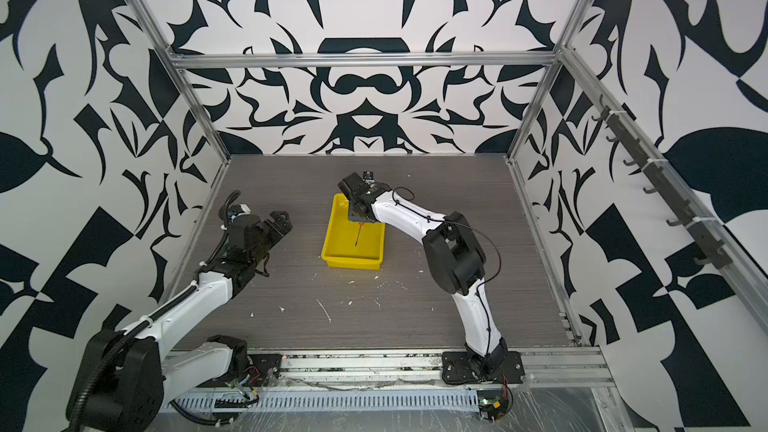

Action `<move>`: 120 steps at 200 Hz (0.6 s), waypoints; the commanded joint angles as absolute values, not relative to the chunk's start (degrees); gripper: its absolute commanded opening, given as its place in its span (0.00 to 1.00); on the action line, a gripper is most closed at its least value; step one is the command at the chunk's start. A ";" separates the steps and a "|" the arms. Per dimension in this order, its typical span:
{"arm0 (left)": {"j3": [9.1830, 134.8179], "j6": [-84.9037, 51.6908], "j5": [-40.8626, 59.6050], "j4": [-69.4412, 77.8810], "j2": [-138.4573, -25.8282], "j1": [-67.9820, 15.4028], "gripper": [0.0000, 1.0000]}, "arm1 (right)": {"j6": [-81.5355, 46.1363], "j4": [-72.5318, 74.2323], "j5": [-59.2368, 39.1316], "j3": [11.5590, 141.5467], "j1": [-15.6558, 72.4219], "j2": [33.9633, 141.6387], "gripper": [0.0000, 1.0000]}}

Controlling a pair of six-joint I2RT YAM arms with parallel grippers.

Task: Put the screwdriver in the bin
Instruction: 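Move the held screwdriver over the yellow bin and lower it inside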

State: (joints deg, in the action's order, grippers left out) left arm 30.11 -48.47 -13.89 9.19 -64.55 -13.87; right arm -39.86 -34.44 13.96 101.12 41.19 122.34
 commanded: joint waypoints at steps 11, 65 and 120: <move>30.93 -49.81 -14.27 9.87 -65.84 -13.48 1.00 | -40.31 -36.77 11.81 104.99 41.13 123.81 0.09; 32.31 -49.81 -12.97 7.99 -66.56 -13.23 1.00 | -40.88 -38.58 8.47 108.86 41.13 127.56 0.10; 32.13 -50.18 -12.62 8.33 -66.59 -13.20 1.00 | -43.70 -38.59 6.35 111.00 41.13 129.95 0.14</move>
